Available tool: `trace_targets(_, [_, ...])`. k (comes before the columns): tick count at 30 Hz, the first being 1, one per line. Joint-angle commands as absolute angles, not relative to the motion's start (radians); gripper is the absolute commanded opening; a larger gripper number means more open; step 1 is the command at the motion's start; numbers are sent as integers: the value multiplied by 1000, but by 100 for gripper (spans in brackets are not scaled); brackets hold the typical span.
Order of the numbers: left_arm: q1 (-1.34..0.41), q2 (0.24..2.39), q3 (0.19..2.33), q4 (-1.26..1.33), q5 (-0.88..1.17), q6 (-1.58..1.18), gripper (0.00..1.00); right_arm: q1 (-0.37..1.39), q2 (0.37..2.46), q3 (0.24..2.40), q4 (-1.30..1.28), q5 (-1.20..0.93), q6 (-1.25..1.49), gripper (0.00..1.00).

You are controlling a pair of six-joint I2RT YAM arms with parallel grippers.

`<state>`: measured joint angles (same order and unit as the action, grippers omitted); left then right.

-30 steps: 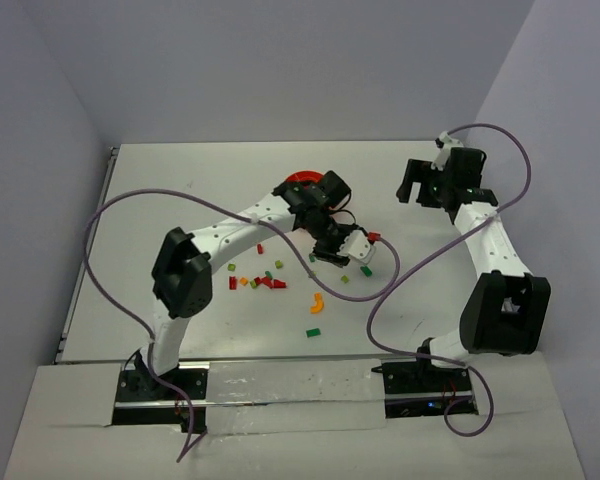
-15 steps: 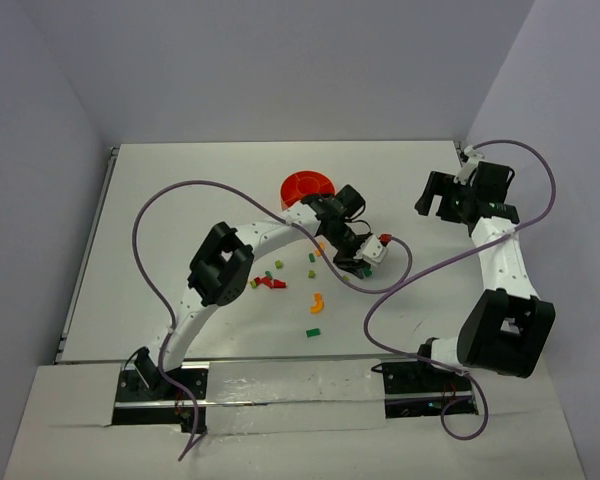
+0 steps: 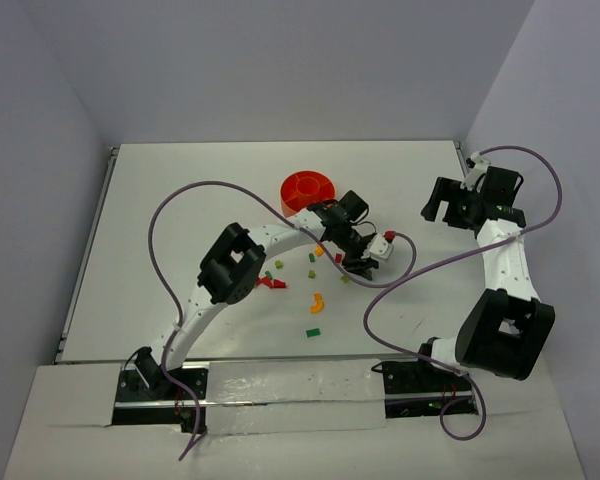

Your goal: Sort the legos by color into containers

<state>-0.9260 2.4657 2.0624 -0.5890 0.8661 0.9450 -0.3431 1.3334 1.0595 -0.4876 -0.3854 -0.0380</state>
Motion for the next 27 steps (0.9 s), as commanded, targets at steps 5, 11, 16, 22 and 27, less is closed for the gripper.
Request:
trace_targets(5, [-934,2523,2173,-695,790,977,51,-356,1311,1076,-499,-410,-51,100])
trace_targets(11, [-930,2528,2166,-850,683,1067,50,-356,1310,1091,-514,-399,-67,100])
trace_targets(16, [-917,2515,2129,-938,667,1124,45,-355,1327,1106,-518,-409,-67,100])
trace_targets(22, [-937,2501,2130,-978,644,1148,28,-356,1336,1121,-523,-414,-66,100])
trace_targets(27, [-942,2449,2090,-922,622,1068,13,-356,1336,1127,-521,-421,-59,100])
